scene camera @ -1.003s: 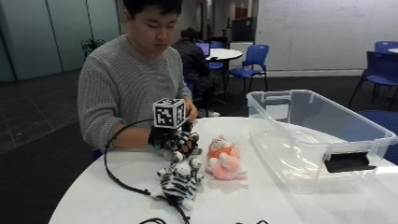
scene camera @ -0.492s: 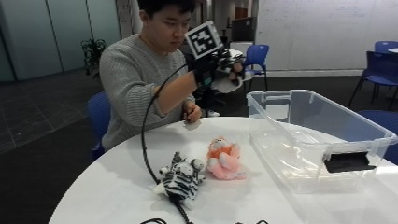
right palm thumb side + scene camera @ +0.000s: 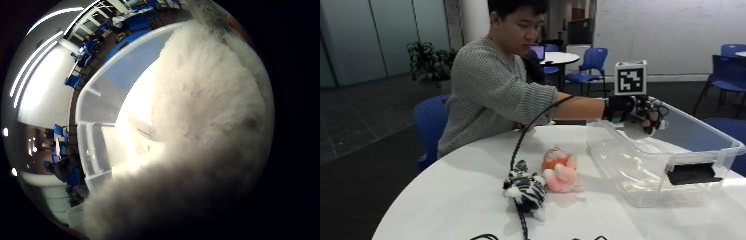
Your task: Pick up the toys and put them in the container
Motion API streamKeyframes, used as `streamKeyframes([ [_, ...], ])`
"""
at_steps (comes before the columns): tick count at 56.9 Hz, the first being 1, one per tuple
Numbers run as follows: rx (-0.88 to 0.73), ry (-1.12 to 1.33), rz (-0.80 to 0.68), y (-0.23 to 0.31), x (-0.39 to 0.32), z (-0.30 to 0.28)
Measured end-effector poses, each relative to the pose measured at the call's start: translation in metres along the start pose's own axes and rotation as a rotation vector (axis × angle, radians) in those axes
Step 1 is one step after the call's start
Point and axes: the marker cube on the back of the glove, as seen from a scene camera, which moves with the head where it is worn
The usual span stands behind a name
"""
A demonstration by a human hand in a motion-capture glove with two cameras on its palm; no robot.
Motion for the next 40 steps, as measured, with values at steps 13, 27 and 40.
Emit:
streamKeyframes([
  [13,-0.053,-0.049,0.024,-0.008,-0.006,0.007],
  [27,-0.223,-0.148,-0.033,0.002,-0.009,0.011],
  [40,-0.173,-0.168,-0.052,0.016,-0.002,-0.01],
])
